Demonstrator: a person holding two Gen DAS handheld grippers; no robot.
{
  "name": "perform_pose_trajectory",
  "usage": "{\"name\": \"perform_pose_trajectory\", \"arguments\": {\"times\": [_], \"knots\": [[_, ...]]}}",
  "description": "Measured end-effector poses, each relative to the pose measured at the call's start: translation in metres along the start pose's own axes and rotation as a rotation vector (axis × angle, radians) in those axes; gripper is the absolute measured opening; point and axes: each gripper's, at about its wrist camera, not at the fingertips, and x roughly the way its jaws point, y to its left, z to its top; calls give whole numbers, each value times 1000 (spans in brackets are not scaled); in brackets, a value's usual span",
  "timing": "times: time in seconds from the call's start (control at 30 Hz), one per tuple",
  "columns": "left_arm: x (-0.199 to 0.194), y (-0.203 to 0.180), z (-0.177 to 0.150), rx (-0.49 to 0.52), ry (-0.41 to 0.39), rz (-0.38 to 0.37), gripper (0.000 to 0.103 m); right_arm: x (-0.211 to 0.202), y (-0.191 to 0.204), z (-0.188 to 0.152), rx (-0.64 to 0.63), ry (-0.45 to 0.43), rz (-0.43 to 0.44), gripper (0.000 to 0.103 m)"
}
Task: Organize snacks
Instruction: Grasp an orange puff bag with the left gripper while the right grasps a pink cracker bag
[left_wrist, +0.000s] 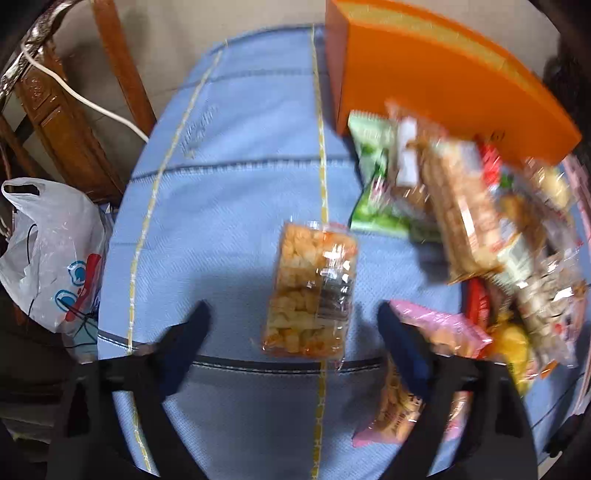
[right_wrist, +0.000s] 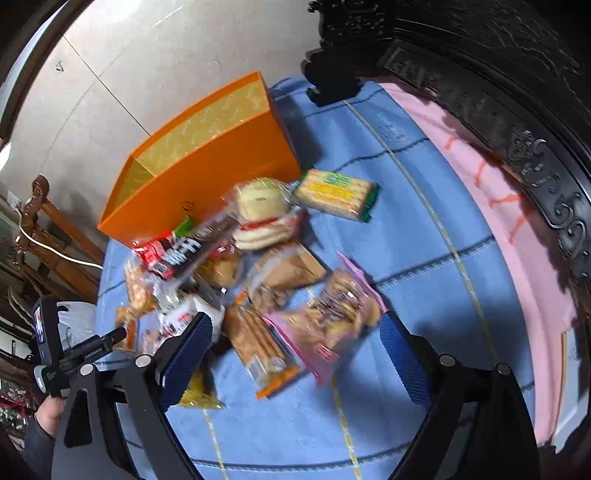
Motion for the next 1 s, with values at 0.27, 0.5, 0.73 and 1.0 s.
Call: {"name": "perform_pose_trajectory", "arguments": {"times": [0.27, 0.5, 0.73, 1.0], "knots": [[8, 0, -16, 21, 52, -6, 46, 41, -12, -16, 27, 105, -83, 93], [5, 4, -33, 18, 57, -26, 46, 100, 2, -5, -26, 148, -126, 88], [-1, 13, -37, -18, 68, -50, 46, 72, 19, 3, -152, 102, -101, 53], [-43, 12, -38, -3, -25, -76, 45, 14, 28, 4, -201, 25, -12, 53]]}}
